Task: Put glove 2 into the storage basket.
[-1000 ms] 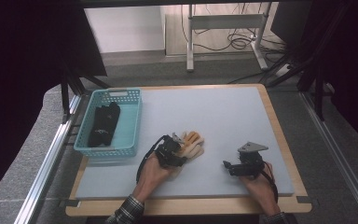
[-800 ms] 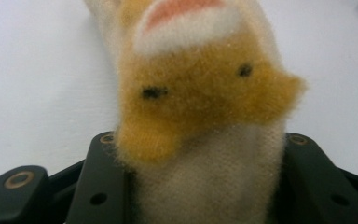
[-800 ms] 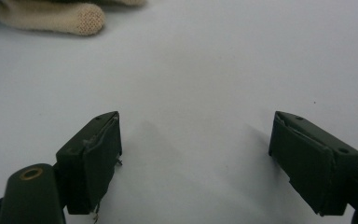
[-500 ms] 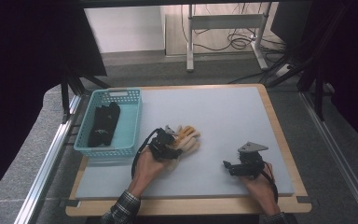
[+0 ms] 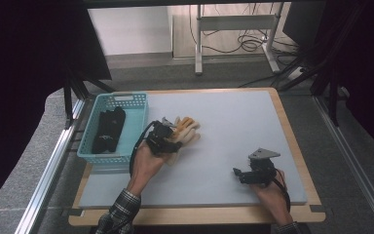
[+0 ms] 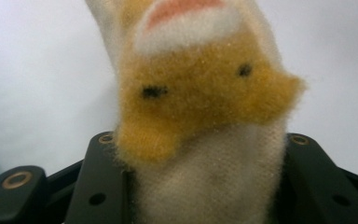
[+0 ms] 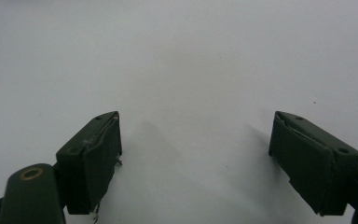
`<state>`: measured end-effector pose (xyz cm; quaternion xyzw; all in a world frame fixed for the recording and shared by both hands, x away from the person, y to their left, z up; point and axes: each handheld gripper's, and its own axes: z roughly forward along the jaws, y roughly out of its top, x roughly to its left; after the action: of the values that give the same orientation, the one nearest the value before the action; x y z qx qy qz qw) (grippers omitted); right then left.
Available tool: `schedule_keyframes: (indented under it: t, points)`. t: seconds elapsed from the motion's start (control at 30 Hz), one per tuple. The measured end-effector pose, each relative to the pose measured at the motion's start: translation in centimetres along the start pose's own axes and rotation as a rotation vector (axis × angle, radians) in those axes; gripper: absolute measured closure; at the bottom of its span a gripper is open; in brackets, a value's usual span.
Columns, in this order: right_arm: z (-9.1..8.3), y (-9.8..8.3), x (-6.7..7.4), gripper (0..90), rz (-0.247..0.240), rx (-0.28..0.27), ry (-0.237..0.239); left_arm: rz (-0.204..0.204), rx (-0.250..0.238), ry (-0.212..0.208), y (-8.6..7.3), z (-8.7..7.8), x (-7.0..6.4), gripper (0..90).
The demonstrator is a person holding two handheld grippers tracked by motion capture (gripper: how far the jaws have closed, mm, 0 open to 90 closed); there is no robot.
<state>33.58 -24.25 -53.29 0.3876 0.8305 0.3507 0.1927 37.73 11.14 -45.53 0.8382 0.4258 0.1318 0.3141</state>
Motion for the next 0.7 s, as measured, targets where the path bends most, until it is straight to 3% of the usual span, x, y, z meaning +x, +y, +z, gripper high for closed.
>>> schedule_keyframes:
  t: [0.27, 0.7]
  points:
    - [0.0, 0.0, 0.0, 16.4, 0.001, 0.0, 0.0, -0.041, -0.013, 0.052, 0.8, -2.3, 2.9, 54.3]
    - [0.0, 0.0, 0.0, 16.4, 0.001, 0.0, 0.0, -0.176, -0.041, 0.177, 0.0, -6.1, 9.2, 54.1]
